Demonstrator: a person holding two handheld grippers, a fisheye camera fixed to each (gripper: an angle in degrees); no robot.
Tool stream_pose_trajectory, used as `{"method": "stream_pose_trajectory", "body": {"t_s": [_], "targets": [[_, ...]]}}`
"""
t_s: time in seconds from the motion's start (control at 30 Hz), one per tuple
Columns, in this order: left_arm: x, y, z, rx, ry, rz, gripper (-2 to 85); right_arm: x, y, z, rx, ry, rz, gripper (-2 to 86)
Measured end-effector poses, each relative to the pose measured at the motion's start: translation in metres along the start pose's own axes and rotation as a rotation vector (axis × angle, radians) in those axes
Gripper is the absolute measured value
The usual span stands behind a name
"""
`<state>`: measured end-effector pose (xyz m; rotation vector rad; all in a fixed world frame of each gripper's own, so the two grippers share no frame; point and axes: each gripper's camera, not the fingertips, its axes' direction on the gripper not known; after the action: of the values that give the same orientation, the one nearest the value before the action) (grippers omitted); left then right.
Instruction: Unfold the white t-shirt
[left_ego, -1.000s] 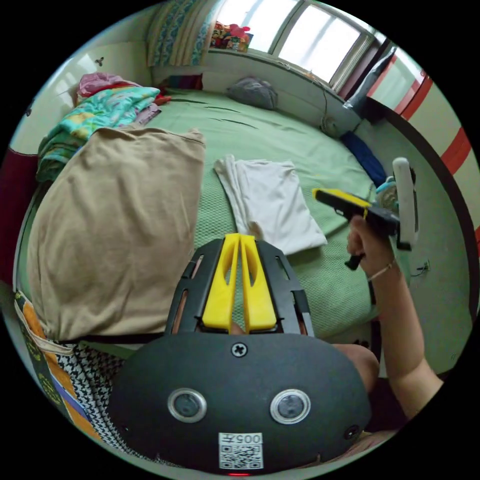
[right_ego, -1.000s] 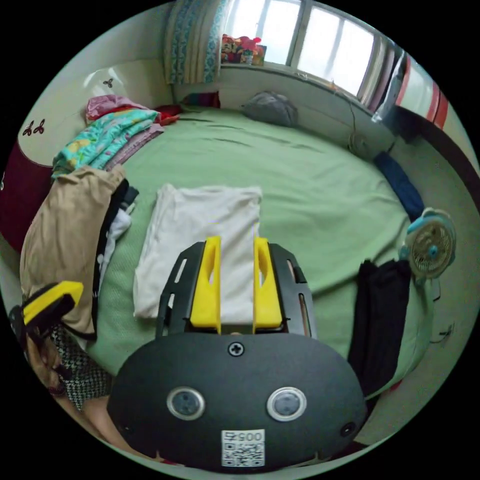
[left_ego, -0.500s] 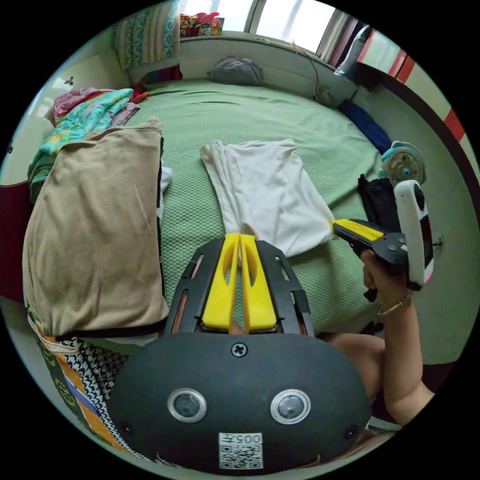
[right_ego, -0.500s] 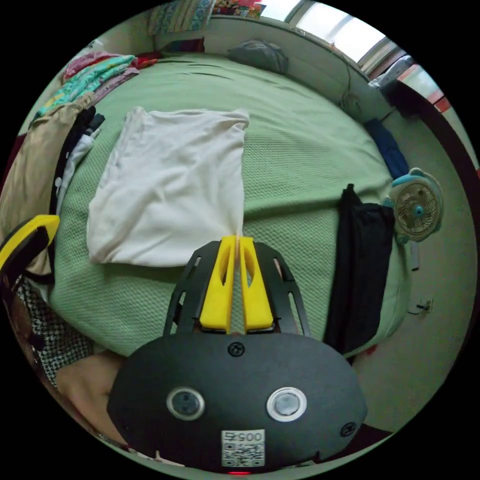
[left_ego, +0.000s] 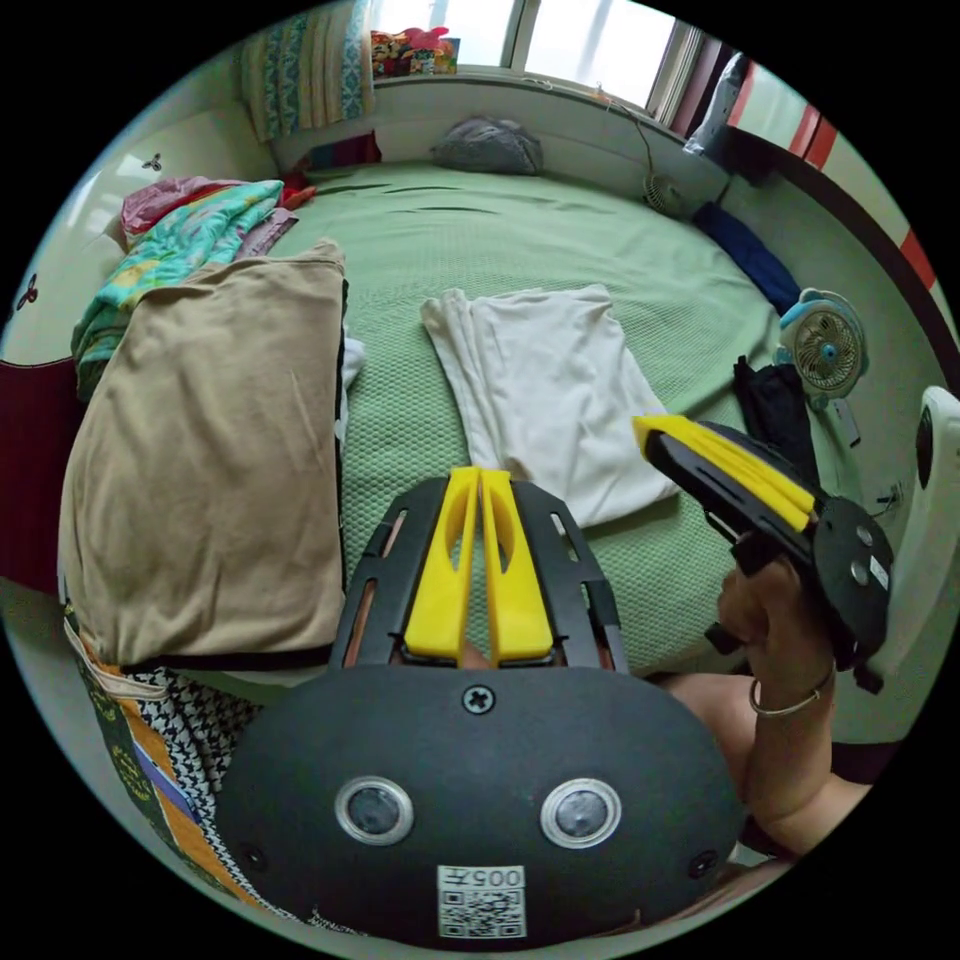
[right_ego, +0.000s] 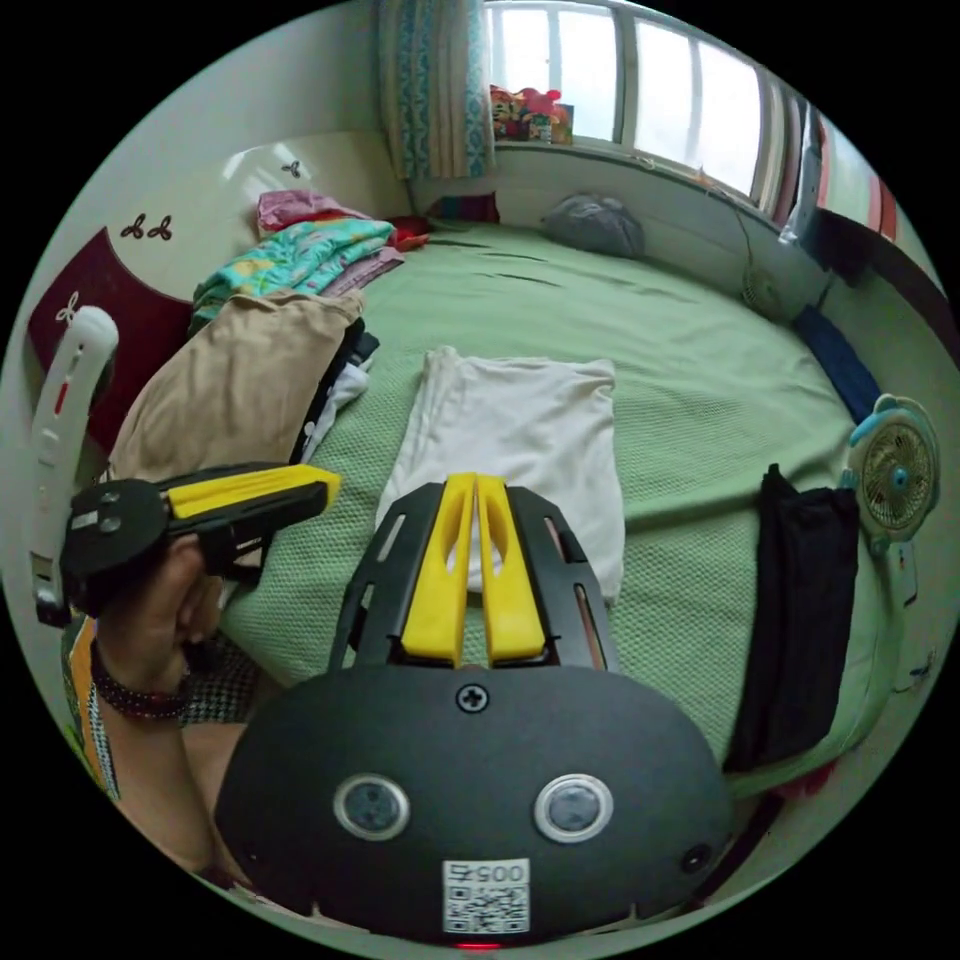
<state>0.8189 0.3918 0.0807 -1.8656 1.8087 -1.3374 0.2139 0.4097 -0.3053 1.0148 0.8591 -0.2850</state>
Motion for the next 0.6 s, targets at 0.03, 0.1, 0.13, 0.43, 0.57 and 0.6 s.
{"method": "stream_pose_trajectory", "body": {"t_s": [0.03, 0.1, 0.13, 0.43, 0.57, 0.6], "targets": [[0.001, -0.002, 0.001, 0.000, -0.001, 0.002, -0.7, -0.001, 0.000, 0.001, -0.011, -0.013, -0.001, -1.0], [0.003, -0.006, 0.005, -0.006, 0.001, 0.001, -0.7, -0.003, 0.000, 0.001, -0.009, -0.042, -0.016, -0.9], [0.004, -0.010, 0.007, -0.013, 0.006, 0.005, -0.7, -0.004, 0.000, 0.000, -0.004, -0.037, -0.019, -0.9], [0.026, -0.029, 0.025, -0.065, 0.010, 0.084, -0.7, -0.005, 0.007, 0.005, -0.045, -0.075, -0.021, -1.0], [0.025, -0.034, 0.031, -0.083, -0.004, 0.098, -0.7, -0.012, 0.015, 0.001, -0.033, -0.079, -0.089, -1.0], [0.024, -0.035, 0.032, -0.084, 0.002, 0.094, -0.7, -0.014, 0.019, 0.002, -0.030, -0.070, -0.111, -1.0]]}}
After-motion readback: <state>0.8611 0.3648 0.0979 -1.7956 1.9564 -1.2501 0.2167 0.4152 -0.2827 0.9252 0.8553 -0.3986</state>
